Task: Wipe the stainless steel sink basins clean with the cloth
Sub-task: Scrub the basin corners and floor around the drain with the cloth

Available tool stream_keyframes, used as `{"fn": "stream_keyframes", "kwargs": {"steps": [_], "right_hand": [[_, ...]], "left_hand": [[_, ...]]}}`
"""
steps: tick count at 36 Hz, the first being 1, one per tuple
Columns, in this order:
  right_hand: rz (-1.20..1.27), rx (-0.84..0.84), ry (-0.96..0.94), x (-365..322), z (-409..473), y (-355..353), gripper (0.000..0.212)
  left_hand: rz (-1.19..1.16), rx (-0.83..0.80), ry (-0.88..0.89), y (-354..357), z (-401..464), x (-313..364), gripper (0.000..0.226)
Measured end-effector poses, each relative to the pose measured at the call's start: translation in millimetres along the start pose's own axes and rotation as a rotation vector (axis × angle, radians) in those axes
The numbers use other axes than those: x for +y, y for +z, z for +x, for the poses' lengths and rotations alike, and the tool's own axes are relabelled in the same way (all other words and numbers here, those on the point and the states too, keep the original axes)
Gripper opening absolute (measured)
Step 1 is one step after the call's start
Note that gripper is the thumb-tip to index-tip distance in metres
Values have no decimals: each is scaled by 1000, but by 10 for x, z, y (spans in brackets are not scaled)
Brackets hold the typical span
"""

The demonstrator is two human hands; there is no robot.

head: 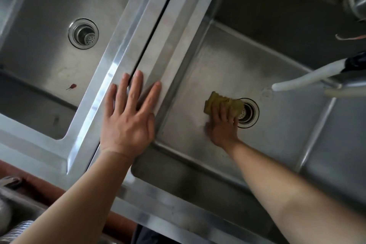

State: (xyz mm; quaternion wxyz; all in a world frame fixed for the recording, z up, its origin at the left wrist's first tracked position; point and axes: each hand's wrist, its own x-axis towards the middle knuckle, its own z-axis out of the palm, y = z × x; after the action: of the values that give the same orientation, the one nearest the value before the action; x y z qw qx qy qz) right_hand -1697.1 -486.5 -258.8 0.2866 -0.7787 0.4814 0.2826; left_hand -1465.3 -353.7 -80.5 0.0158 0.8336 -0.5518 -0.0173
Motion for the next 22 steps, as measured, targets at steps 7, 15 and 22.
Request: {"fn": "stream_keyframes", "kwargs": {"steps": [7,15,22], "right_hand": [[-161,-98,-196,126,-601,548,61],[-443,-271,-609,621,-795,343,60],[-532,-169,-664,827,-890,396,52]], "left_hand": [[13,14,-2,4,-4,5,62],[30,46,7,45,-10,0,58],[27,16,-11,32,-14,-2,63]]}}
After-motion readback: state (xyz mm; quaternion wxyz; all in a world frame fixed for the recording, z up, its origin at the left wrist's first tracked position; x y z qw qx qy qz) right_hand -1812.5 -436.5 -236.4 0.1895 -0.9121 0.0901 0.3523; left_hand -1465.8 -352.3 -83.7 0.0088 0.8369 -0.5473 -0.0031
